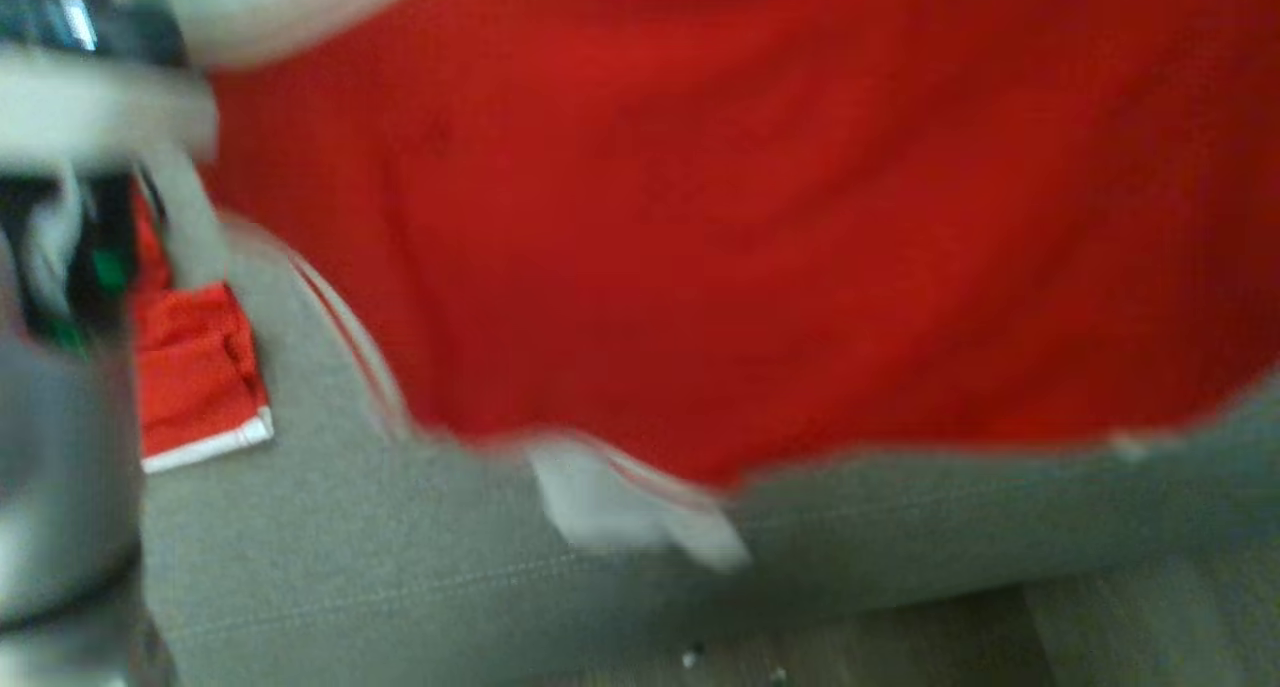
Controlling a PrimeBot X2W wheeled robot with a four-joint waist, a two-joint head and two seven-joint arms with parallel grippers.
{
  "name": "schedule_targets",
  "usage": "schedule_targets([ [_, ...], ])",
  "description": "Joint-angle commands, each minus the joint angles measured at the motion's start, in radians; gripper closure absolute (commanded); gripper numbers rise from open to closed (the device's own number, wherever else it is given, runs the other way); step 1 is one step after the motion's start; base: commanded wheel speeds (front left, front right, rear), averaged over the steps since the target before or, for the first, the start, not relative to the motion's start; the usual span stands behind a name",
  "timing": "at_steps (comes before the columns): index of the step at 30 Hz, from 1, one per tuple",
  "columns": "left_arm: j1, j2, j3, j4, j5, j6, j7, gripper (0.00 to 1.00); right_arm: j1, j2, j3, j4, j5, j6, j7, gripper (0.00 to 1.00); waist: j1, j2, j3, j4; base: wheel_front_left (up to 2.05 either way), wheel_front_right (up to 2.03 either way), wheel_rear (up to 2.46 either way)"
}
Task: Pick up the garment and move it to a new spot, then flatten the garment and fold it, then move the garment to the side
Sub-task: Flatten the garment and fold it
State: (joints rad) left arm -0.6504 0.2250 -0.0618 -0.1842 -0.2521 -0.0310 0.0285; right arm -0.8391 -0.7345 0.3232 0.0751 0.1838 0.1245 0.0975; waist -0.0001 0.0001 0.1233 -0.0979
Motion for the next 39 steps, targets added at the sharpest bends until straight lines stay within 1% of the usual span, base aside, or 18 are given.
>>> schedule_targets([
  [1, -0.105, 0.051, 0.032, -0.014, 0.003, -0.005, 0.011, 1.00, -0.066, -0.027, 0.008, -0.009, 0.013, 0.006, 0.003, 1.00, 0.0001, -0.0001, 0.113, -0.001, 0.00, 0.00, 0.00],
  [5, -0.383, 0.053, -0.007, 0.156, 0.020, -0.031, 0.004, 1.00, -0.305, -0.018, 0.078, 0.132, 0.050, 0.006, -0.029, 1.00, 0.0001, -0.0001, 0.251, 0.015, 0.00, 0.00, 0.00],
  [6, -0.517, 0.045, -0.019, 0.254, 0.034, -0.033, -0.026, 1.00, -0.433, -0.014, 0.102, 0.218, 0.030, 0.006, -0.067, 1.00, 0.0001, -0.0001, 0.297, 0.031, 0.00, 0.00, 0.00],
  [7, -0.581, 0.038, -0.020, 0.302, 0.038, -0.029, -0.045, 1.00, -0.497, -0.010, 0.106, 0.263, 0.015, 0.006, -0.089, 1.00, 0.0001, -0.0001, 0.318, 0.041, 0.00, 0.00, 0.00],
  [8, -0.644, 0.032, -0.017, 0.348, 0.042, -0.023, -0.068, 1.00, -0.560, 0.009, 0.094, 0.312, 0.014, 0.006, -0.110, 1.00, 0.0001, -0.0001, 0.339, 0.049, 0.00, 0.00, 0.00],
  [10, -0.752, 0.013, 0.004, 0.438, 0.029, -0.007, -0.120, 1.00, -0.672, 0.071, 0.042, 0.413, 0.027, 0.006, -0.158, 1.00, 0.0001, -0.0001, 0.369, 0.061, 0.00, 0.00, 0.00],
  [12, -0.845, 0.006, 0.020, 0.508, 0.026, 0.006, -0.174, 1.00, -0.765, 0.117, 0.006, 0.486, 0.001, 0.006, -0.221, 1.00, 0.0001, -0.0001, 0.395, 0.074, 0.00, 0.00, 0.00],
  [14, -0.912, 0.004, 0.018, 0.570, 0.030, 0.004, -0.219, 1.00, -0.831, 0.142, -0.002, 0.542, -0.062, 0.006, -0.290, 1.00, 0.0001, -0.0001, 0.415, 0.087, 0.00, 0.00, 0.00],
  [17, -0.963, 0.002, -0.003, 0.640, 0.047, -0.012, -0.262, 1.00, -0.871, 0.176, -0.017, 0.607, -0.127, 0.006, -0.342, 1.00, 0.0001, -0.0001, 0.438, 0.104, 0.00, 0.00, 0.00],
  [20, -0.945, 0.001, -0.029, 0.677, 0.064, -0.032, -0.282, 1.00, -0.823, 0.208, -0.014, 0.653, -0.141, 0.006, -0.357, 1.00, 0.0001, -0.0001, 0.452, 0.116, 0.00, 0.00, 0.00],
  [23, -0.866, 0.010, -0.060, 0.689, 0.088, -0.049, -0.288, 1.00, -0.714, 0.223, 0.019, 0.630, -0.128, 0.006, -0.359, 1.00, 0.0001, -0.0001, 0.453, 0.122, 0.00, 0.00, 0.00],
  [25, -0.786, 0.020, -0.080, 0.674, 0.103, -0.057, -0.289, 1.00, -0.615, 0.237, 0.017, 0.606, -0.084, 0.006, -0.359, 1.00, 0.0001, -0.0001, 0.443, 0.123, 0.00, 0.00, 0.00],
  [28, -0.641, 0.032, -0.087, 0.641, 0.109, -0.062, -0.290, 1.00, -0.465, 0.275, -0.011, 0.606, 0.024, 0.006, -0.359, 1.00, 0.0001, -0.0001, 0.415, 0.120, 0.00, 0.00, 0.00],
  [29, -0.591, 0.038, -0.089, 0.630, 0.113, -0.063, -0.290, 1.00, -0.415, 0.282, 0.000, 0.604, 0.047, 0.006, -0.359, 1.00, 0.0001, -0.0001, 0.403, 0.119, 0.00, 0.00, 0.00],
  [31, -0.489, 0.051, -0.103, 0.612, 0.125, -0.067, -0.290, 1.00, -0.323, 0.283, 0.044, 0.598, 0.079, 0.006, -0.359, 1.00, 0.0001, -0.0001, 0.375, 0.118, 0.00, 0.00, 0.00],
  [32, -0.489, 0.051, -0.103, 0.612, 0.125, -0.067, -0.290, 1.00, -0.323, 0.283, 0.044, 0.598, 0.079, 0.006, -0.359, 1.00, 0.0001, -0.0001, 0.375, 0.118, 0.00, 0.00, 0.00],
  [35, -0.348, 0.073, -0.115, 0.577, 0.136, -0.070, -0.290, 1.00, -0.215, 0.268, 0.131, 0.594, 0.128, 0.006, -0.359, 1.00, 0.0001, -0.0001, 0.333, 0.116, 0.00, 0.00, 0.00],
  [39, -0.169, 0.101, -0.151, 0.545, 0.159, -0.075, -0.290, 1.00, -0.112, 0.221, 0.270, 0.591, 0.196, 0.006, -0.359, 1.00, 0.0001, -0.0001, 0.268, 0.121, 0.00, 0.00, 0.00],
])
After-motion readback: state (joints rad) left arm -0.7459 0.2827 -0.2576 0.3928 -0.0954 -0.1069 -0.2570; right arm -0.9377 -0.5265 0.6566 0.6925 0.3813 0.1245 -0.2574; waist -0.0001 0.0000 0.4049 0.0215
